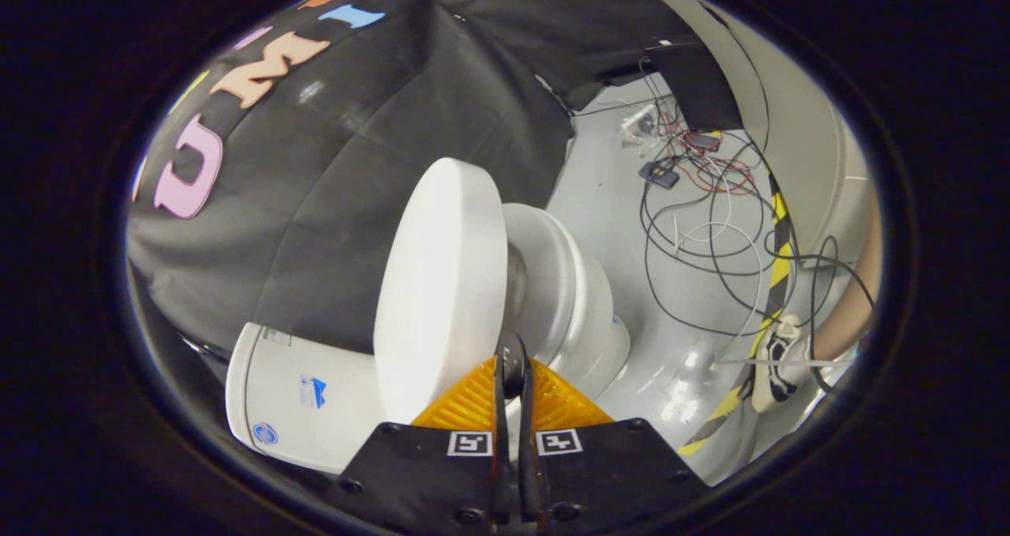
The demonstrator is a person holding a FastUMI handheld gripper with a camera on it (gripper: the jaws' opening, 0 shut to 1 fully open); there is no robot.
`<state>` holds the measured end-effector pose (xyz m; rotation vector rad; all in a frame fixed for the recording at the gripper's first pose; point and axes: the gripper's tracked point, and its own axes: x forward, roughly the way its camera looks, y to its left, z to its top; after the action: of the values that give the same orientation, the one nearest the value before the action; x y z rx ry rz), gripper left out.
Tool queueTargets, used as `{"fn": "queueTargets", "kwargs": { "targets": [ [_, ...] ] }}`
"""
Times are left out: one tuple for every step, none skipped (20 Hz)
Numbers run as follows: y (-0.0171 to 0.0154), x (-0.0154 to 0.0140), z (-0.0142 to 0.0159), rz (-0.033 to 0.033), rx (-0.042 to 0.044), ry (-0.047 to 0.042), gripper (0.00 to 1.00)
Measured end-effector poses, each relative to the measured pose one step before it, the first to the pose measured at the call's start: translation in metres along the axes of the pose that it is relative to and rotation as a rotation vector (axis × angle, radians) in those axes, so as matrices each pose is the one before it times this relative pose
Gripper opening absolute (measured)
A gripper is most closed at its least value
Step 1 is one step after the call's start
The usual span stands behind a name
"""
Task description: Open the toilet lid.
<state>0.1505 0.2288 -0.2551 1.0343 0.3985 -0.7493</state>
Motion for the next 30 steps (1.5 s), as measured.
{"fn": "queueTargets", "kwargs": {
  "targets": [
    [0.00429,-0.00267,0.00199,0.01006,-0.00094,-0.00968,0.06],
    [0.00311,-0.00187,0.00156,0.00826,-0.00282,-0.01004,0.06],
    [0.00302,-0.00145,0.00116,0.00690,-0.01154,-0.00728,0.06],
    [0.00267,-0.00300,0.00022,0.00400,-0.01320,-0.00086,0.06],
    [0.00293,-0.00241,0.00126,0.00374,-0.01529,-0.00011,0.06],
    [0.00362,-0.00108,0.00127,0.00532,-0.01383,-0.00164,0.06],
    [0.00421,-0.00233,0.00168,0.00662,-0.01246,-0.00492,0.06],
    [0.00552,-0.00416,0.00219,0.00880,-0.01771,-0.01152,0.06],
    [0.00545,-0.00258,0.00197,0.00855,-0.01689,-0.01102,0.06],
    [0.00647,-0.00476,0.00180,0.01436,-0.01477,-0.01158,0.06],
    [0.00743,-0.00399,0.00232,0.01790,-0.00863,-0.01198,0.06],
    [0.00787,-0.00356,0.00135,0.02113,-0.01024,-0.01329,0.06],
    [0.00862,-0.00329,0.00302,0.02148,-0.01567,-0.01426,0.06],
    [0.00808,-0.00261,0.00161,0.01846,-0.02073,-0.01160,0.06],
    [0.00720,-0.00227,0.00170,0.01444,-0.02528,-0.00659,0.06],
    [0.00652,-0.00221,0.00102,0.01037,-0.02824,-0.00835,0.06],
    [0.00513,-0.00163,0.00193,0.00949,-0.02643,-0.00957,0.06],
    [0.00488,-0.00069,0.00097,0.01035,-0.02286,-0.00654,0.06],
    [0.00459,-0.00075,0.00197,0.01325,-0.01412,-0.01204,0.06],
    [0.00632,-0.00069,0.00119,0.01608,-0.00800,-0.00639,0.06],
    [0.00614,-0.00103,0.00172,0.01501,-0.01081,-0.00914,0.06],
    [0.00333,-0.00032,0.00132,0.01004,-0.01692,-0.00305,0.06],
    [0.00359,-0.00068,0.00157,0.00625,-0.02780,-0.00469,0.06],
    [0.00401,-0.00049,0.00152,0.00803,-0.03295,-0.00131,0.06],
    [0.00543,-0.00025,0.00213,0.01150,-0.02619,-0.00413,0.06],
    [0.00636,0.00045,0.00062,0.01514,-0.02167,-0.00677,0.06],
    [0.00849,-0.00085,0.00342,0.01546,-0.02648,-0.01484,0.06],
    [0.00954,-0.00141,0.00289,0.01750,-0.03929,-0.01192,0.06],
    [0.00944,-0.00087,0.00224,0.01952,-0.04234,-0.00519,0.07],
    [0.00913,-0.00013,0.00235,0.02035,-0.04654,-0.00689,0.08]
  ]
}}
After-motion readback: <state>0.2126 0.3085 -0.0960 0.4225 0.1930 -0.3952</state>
